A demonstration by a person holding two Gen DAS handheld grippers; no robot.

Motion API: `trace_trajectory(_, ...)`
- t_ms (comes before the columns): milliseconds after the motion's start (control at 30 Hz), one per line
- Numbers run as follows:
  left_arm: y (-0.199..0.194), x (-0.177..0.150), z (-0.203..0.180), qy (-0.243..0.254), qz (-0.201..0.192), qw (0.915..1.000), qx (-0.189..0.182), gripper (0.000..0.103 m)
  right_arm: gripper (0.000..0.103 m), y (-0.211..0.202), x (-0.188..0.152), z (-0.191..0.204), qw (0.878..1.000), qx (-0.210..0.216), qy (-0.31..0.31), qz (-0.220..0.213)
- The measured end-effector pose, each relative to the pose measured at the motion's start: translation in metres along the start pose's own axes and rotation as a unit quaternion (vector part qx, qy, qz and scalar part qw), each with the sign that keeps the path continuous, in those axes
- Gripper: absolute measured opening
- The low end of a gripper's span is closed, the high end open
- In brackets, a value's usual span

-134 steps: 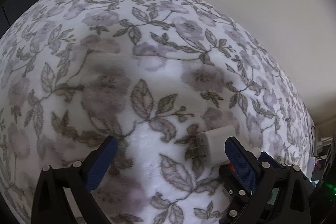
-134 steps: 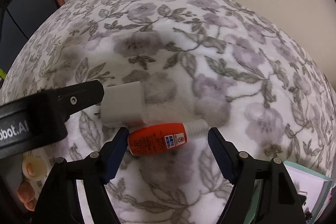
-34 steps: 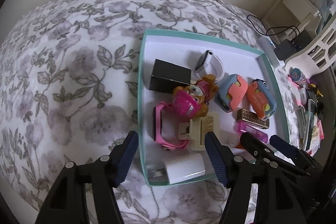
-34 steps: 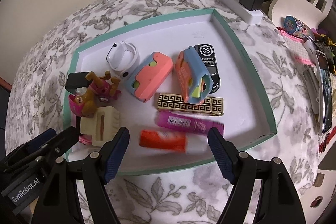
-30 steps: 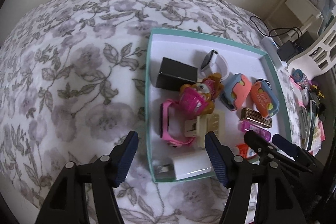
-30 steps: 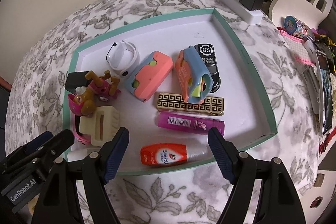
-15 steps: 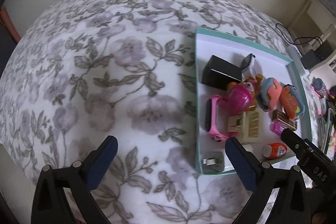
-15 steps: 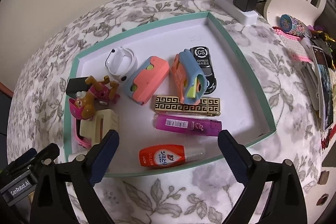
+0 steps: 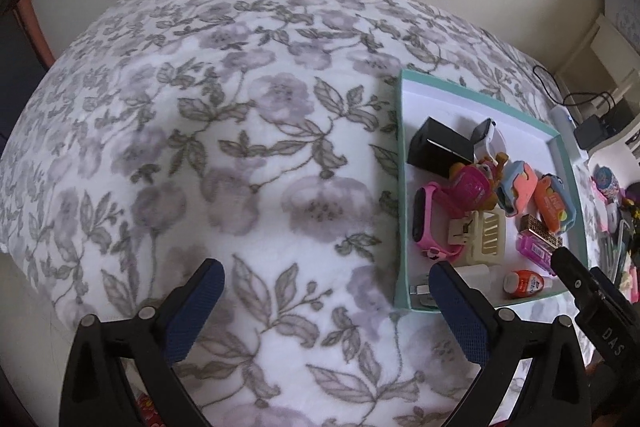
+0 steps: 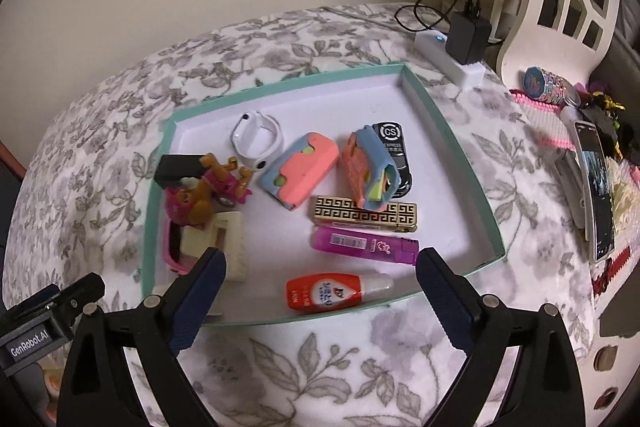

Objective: Organize rigid objects

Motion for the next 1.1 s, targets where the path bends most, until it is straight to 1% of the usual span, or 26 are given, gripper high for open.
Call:
trace_trajectory(167, -0.008, 0.000, 0.013, -0.021, -0.005, 0.9997, 0.006, 0.103, 0.096, -0.004, -0.002, 0.012, 1.000, -0.003, -0.024, -0.001)
trace_trajectory(300, -0.012, -0.001, 0.018, -0.023, -0.010, 0.9995, 0.017, 0.103, 0.096, -0.008, -0.003, 0.019, 0.999, 0.002, -0.038, -0.006)
trace_trajectory(567, -0.021, -0.001, 0.031, -0.030, -0.018, 0.9986, 0.040, 0.103, 0.096, -0.020, 0.003, 0.024, 0.998, 0.017, -0.036, -0.040)
trace_trajectory(667, -0.023, -0.001, 0.034, -0.031, -0.022, 0.9982, 0.046, 0.103, 0.096, -0.022, 0.005, 0.026, 0.998, 0.014, -0.039, -0.046)
trace_trajectory(1100, -0.028, -0.001, 0.041, -0.016, -0.029, 0.9971, 0.068, 0.103, 0.096, -0.028, 0.004, 0.040, 0.996, 0.030, -0.057, -0.059)
Point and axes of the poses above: each gripper's, at about its wrist camera, not at the fingertips, and y roughly the way its jaws point, z to its left, x to its top, the point moved 4 cm from there along y, roughly the way its jaws point, and after that the axes turned 14 degrees about -z, right-handed, at the moved point
